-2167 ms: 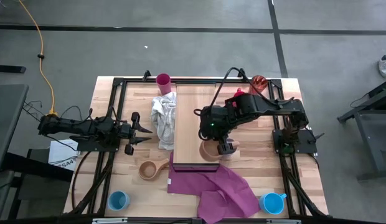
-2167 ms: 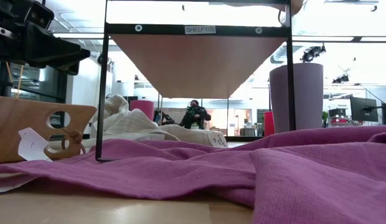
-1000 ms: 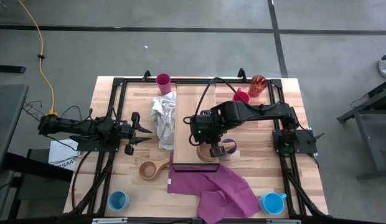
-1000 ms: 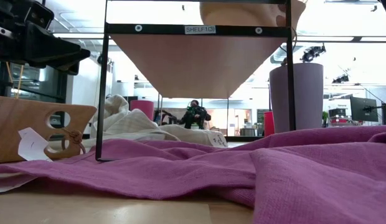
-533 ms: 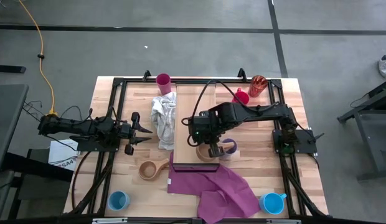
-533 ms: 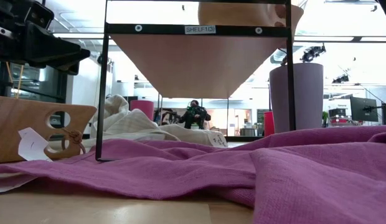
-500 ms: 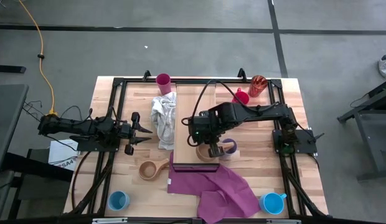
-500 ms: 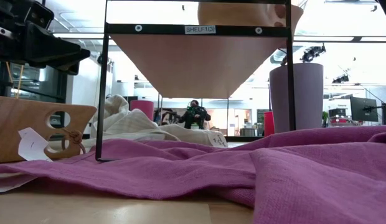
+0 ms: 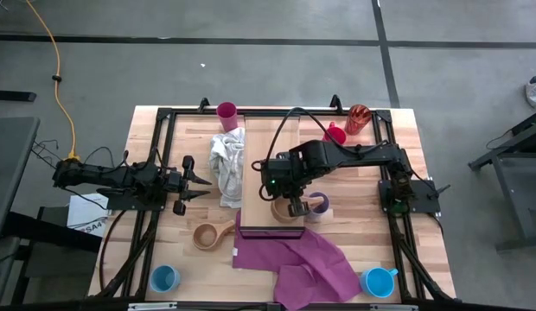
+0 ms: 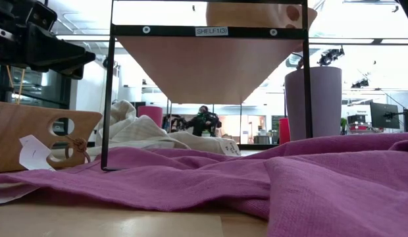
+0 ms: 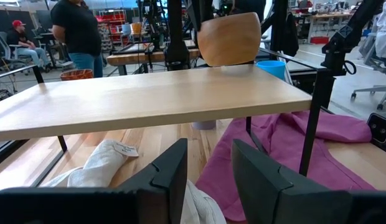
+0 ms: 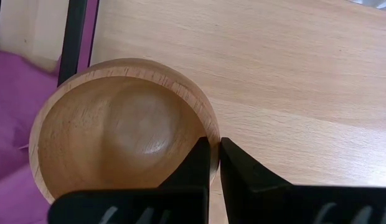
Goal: Stack small to large cups/mugs on shelf
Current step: Put the right brown mug on the shelf
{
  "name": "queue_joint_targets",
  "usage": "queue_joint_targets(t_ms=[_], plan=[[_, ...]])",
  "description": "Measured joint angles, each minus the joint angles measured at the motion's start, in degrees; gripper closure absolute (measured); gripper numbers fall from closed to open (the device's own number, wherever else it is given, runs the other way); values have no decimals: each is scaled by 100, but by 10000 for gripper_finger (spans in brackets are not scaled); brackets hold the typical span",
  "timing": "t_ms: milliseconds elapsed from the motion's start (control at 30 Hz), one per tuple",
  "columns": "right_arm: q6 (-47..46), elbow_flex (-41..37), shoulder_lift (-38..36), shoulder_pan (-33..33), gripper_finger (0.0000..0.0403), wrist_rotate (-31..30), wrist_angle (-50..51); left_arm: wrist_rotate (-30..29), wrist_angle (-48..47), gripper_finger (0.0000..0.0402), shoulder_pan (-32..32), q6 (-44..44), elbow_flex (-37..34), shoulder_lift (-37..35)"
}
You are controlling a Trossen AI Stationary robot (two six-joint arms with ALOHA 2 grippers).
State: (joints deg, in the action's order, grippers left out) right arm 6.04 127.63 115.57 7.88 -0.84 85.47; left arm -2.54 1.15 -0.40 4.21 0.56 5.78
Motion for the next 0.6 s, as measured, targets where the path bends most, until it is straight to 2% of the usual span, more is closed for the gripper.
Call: queue_joint_targets(t_ms=[600], plan=[[-105,0,0,-7,403,33,-4,2,0,291,1,0,0,0]])
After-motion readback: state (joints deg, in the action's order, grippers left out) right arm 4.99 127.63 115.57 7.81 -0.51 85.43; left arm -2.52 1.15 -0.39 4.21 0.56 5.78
